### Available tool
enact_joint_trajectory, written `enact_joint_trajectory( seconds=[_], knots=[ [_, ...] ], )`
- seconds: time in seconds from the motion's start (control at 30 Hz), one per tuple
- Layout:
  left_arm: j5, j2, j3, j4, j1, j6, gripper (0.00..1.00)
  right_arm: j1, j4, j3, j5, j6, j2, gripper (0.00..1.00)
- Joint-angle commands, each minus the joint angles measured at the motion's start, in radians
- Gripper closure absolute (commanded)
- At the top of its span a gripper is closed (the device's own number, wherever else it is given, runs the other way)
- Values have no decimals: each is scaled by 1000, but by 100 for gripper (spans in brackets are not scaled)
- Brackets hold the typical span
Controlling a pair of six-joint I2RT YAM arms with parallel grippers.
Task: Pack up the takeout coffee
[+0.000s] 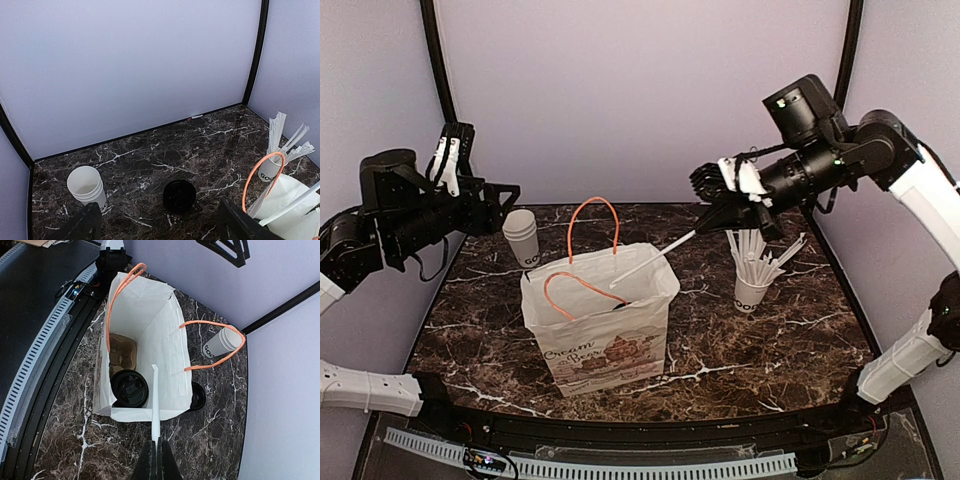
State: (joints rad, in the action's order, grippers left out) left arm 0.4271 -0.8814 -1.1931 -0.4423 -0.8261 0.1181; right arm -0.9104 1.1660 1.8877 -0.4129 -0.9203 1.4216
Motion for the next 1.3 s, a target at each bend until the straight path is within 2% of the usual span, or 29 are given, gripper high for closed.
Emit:
enact_joint_trajectory(
  seconds=[0.0,0.03,0.07,0.1,0.13,0.17,0.2,0.27,0.3,0.4,0.6,0.73,1.0,1.07,1.1,1.27],
  knots=[
    [6,18,45,24,8,-11,18,-114,-161,29,116,63,135,100],
    [7,23,55,35,8,-10,18,-139,-173,71,130,81,189,100],
    [8,30,71,49,10,-9,18,-158,-166,128,146,94,269,94],
    [8,34,79,53,10,-9,18,-176,-151,198,156,108,310,83],
    [6,37,87,56,11,-8,17,-187,-110,297,162,117,375,67],
    [5,37,89,57,12,-8,17,-189,-36,403,148,111,437,46],
    [0,36,84,52,12,-8,16,-187,32,521,144,111,491,33],
    [-7,37,78,37,14,-7,16,-167,116,646,133,125,532,22],
    [-12,38,80,31,15,-6,16,-148,122,627,113,130,510,19],
    [-14,39,89,31,20,-15,14,-96,55,452,113,150,379,17],
    [31,-26,72,17,46,-45,12,49,64,349,162,172,257,15],
    [141,-99,22,-77,118,33,12,209,66,302,166,191,214,15],
    [-11,-134,23,-99,312,64,11,574,34,227,118,245,121,14],
    [-58,-132,32,-92,354,61,11,668,-7,188,132,293,85,7],
    [-73,-131,40,-82,376,58,11,710,-43,145,150,337,65,2],
    [-116,-126,61,-54,413,37,11,944,-164,-65,145,493,-29,1]
  ],
)
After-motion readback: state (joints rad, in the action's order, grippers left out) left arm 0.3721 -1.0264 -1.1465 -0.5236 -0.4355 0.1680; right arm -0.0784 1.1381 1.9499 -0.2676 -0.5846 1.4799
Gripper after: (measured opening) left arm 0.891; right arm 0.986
